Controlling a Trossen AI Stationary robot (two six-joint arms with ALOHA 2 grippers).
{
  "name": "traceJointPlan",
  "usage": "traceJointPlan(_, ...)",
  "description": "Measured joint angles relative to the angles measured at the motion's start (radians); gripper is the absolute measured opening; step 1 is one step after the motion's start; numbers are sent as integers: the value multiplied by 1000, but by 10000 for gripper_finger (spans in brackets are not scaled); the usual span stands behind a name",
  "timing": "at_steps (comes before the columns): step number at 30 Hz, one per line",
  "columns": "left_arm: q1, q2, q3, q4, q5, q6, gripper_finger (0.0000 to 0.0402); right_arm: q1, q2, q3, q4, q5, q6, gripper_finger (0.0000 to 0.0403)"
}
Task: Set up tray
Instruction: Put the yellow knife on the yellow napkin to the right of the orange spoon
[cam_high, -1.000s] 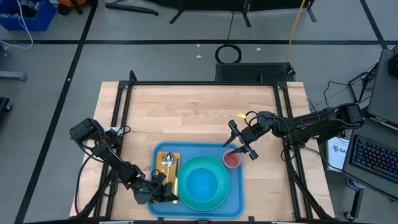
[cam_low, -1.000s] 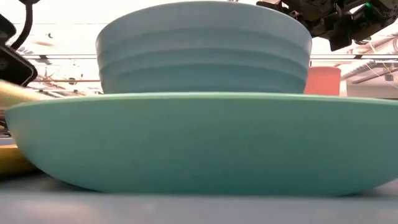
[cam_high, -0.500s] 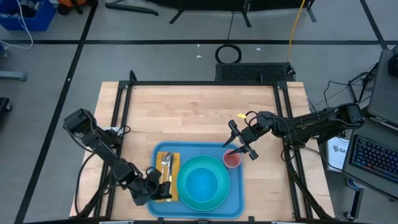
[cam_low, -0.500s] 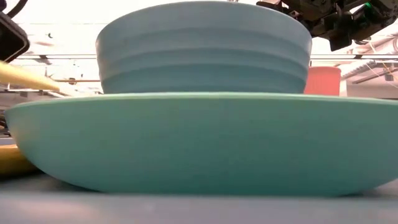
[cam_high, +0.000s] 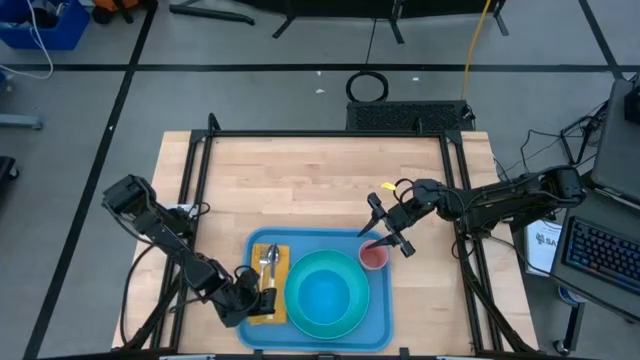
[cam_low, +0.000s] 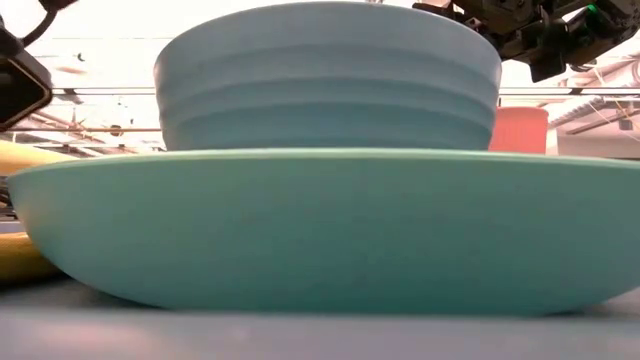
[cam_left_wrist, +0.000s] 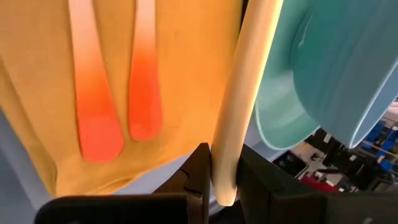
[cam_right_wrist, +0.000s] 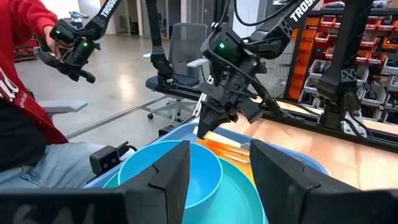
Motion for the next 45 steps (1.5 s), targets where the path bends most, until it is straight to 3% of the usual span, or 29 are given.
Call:
traceJointPlan(18,25,0,0,-30,51,33,53,0,0,0,-1,0,0,155)
traceJointPlan(45,26,0,9,-30,22,55,53,0,0,0,-3,0,-1,155)
